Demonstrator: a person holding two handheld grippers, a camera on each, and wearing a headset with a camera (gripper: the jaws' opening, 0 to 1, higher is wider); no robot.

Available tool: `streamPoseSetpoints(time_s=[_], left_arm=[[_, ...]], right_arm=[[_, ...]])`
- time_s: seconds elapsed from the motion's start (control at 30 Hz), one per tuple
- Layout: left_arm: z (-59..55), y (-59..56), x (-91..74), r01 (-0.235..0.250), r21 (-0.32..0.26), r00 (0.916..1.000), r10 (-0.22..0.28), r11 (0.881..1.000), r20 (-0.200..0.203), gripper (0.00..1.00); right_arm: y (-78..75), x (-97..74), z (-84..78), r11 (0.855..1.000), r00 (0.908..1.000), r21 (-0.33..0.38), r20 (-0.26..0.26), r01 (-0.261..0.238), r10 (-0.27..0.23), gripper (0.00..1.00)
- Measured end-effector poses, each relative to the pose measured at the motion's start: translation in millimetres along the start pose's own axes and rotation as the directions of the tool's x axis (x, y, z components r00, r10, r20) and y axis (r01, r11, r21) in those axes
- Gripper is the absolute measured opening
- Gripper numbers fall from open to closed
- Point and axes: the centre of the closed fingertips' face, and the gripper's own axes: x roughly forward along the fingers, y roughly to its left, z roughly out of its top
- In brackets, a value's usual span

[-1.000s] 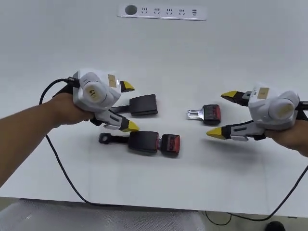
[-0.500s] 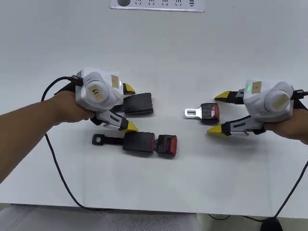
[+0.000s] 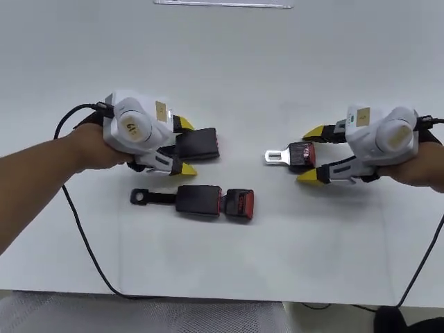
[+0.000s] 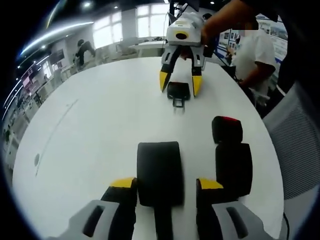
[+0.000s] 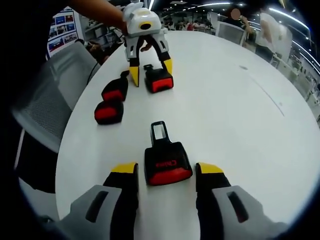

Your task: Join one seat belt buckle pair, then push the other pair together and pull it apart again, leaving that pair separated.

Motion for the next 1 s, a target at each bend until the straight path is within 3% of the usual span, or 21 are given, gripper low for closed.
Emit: streamPoseSetpoints(time_s=[0.17, 0.2, 0.23, 0.27, 0.4, 1.0], left_arm=[[-0.7, 1.9, 1.1, 0.025, 0.04, 0.9997, -0.025, 0.999, -0.009, 0.4], [-2.0, 3.1, 0.5, 0.037, 0.055, 0.9991, -0.036, 0.998, -0.024, 0.35], [2.5, 0.6, 3.3, 0.047, 0.101, 0.9989, -0.046, 0.994, -0.006, 0.35], [-1.2, -2.3, 3.0, 0.056, 0.082, 0.9982, -0.054, 0.995, -0.027, 0.35], [-1.9, -2.8, 3.8, 0.076, 0.107, 0.9965, -0.072, 0.991, -0.042, 0.34], [-2.3, -3.0, 3.3, 0.085, 0.069, 0.9938, -0.08, 0.994, -0.077, 0.34]], right_arm=[[-0.8, 1.6, 2.9, 1.0, 0.9999, -0.016, -0.005, 0.01, -0.01, 0.42], [-0.5, 2.1, 4.6, 1.0, 0.9999, -0.016, -0.008, 0.013, -0.013, 0.41], [-0.8, 2.3, 5.3, 1.0, 0.9998, -0.018, -0.01, 0.016, -0.016, 0.4], [-3.1, 2.4, 4.5, 0.999, 0.9997, -0.024, -0.014, 0.022, -0.023, 0.39], [-2.5, 4.3, 7.2, 0.999, 0.9993, -0.024, -0.022, 0.03, -0.03, 0.36], [-4.8, 8.8, 3.3, 0.999, 0.9952, -0.035, -0.088, 0.038, -0.041, 0.34]])
